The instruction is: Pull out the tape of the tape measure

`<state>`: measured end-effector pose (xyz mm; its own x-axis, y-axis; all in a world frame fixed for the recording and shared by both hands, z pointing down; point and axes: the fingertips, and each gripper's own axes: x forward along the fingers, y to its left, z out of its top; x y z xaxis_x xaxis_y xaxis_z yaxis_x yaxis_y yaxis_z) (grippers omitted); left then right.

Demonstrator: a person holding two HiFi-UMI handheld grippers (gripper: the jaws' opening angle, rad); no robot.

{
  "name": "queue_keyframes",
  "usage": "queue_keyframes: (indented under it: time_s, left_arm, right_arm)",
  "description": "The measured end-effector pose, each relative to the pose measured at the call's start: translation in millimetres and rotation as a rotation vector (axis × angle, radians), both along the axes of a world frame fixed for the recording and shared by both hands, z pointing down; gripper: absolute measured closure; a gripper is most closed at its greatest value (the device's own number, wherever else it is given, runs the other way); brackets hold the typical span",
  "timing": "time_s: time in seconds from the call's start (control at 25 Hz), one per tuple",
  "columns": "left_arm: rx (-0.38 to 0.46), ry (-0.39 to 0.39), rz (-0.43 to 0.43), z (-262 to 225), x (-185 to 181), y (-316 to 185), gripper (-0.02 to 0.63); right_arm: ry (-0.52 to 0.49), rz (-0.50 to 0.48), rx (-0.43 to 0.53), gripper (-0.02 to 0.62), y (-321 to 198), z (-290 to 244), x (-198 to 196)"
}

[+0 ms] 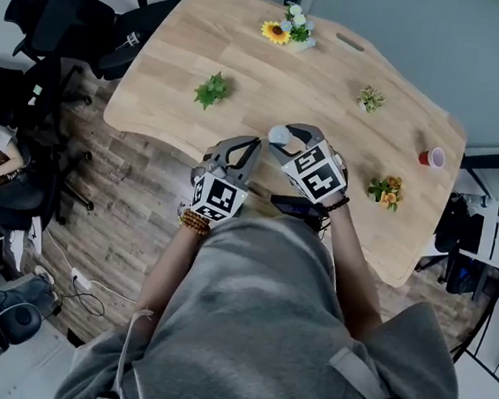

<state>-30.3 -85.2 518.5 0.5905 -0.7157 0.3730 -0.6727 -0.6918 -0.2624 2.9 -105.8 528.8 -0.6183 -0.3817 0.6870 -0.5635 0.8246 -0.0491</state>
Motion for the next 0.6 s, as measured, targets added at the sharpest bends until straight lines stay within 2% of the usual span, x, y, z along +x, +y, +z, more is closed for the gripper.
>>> queue_keyframes:
  time_s: [0.24, 0.6]
  left_arm:
    - [-0.029, 0.041, -0.034, 3.4, -11.7, -1.2, 0.592]
    - [-0.057, 0.048, -0.084, 11.1, -25.8, -3.9, 0.594]
  right_arm:
    - [0.007, 0.011, -0.003, 0.371, -2.5, 4.4, 1.8]
    - [0.054, 0.006, 0.005, 0.371, -4.0, 13.3, -10.3]
